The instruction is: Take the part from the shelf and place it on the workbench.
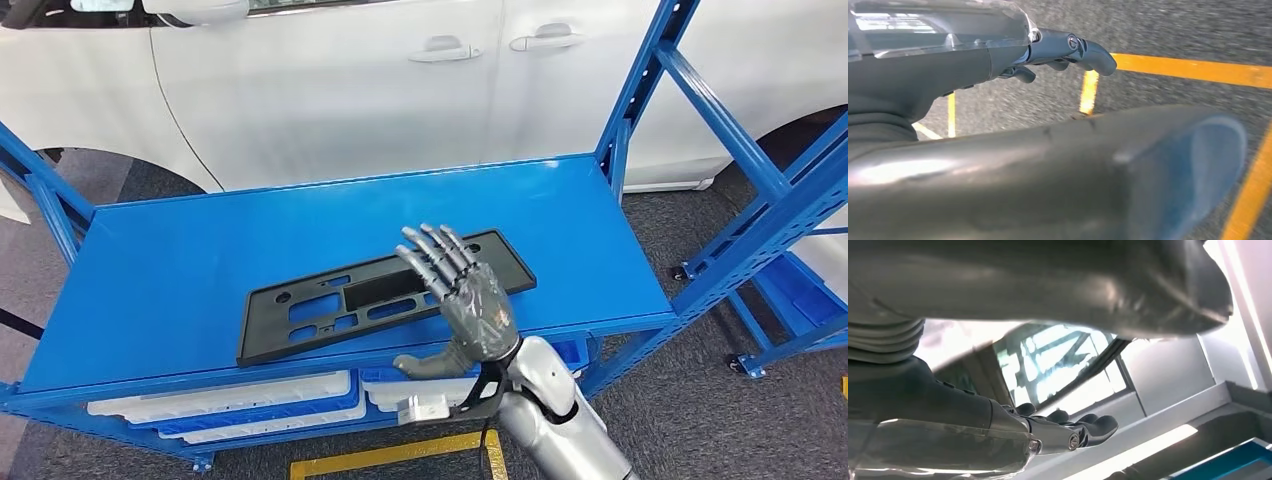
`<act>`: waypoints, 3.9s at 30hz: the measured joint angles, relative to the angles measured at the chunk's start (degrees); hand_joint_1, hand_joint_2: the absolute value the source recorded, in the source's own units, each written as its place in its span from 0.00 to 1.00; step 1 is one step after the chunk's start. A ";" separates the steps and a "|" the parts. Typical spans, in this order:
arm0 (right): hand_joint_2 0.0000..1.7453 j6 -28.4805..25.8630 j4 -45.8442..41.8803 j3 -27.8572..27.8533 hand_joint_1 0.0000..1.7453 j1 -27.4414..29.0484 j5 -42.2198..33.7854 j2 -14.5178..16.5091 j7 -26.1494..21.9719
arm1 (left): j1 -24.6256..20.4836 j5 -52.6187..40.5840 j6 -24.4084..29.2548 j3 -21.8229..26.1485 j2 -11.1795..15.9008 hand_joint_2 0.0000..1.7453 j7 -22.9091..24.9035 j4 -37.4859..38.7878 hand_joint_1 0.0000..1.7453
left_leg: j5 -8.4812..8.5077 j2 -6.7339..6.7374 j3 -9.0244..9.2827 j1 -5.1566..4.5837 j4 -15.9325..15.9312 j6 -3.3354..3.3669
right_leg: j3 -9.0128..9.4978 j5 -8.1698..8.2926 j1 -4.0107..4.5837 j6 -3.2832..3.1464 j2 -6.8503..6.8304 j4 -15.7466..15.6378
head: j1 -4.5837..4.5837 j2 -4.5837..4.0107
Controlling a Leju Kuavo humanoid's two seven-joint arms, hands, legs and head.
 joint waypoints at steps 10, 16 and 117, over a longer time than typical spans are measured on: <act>1.00 -5.59 10.69 6.20 0.00 -2.15 11.41 -1.02 5.06 | 0.18 -0.65 -0.46 -1.36 0.10 0.00 -0.91 0.00 0.00 | 9.61 0.05 5.49 -0.36 -16.34 2.64 | 0.04 -2.29 0.42 2.15 0.09 2.08 | 0.01 0.00; 1.00 -8.08 15.95 8.65 0.00 -3.32 24.21 -1.71 12.40 | 0.08 -0.58 -1.30 -1.43 0.04 0.00 -2.63 0.00 0.00 | 9.56 0.03 5.67 -0.29 -16.38 2.86 | -5.80 -5.86 -0.57 3.36 0.00 13.66 | 0.02 0.00; 1.00 20.09 -12.69 -4.70 1.00 -16.43 -55.98 4.31 -9.50 | -1.17 -1.28 -5.18 -1.49 0.87 1.00 -22.36 0.00 0.00 | 7.04 -0.51 4.19 -0.49 -13.10 0.74 | 0.16 0.37 -0.08 0.74 -0.36 -0.72 | 0.00 0.00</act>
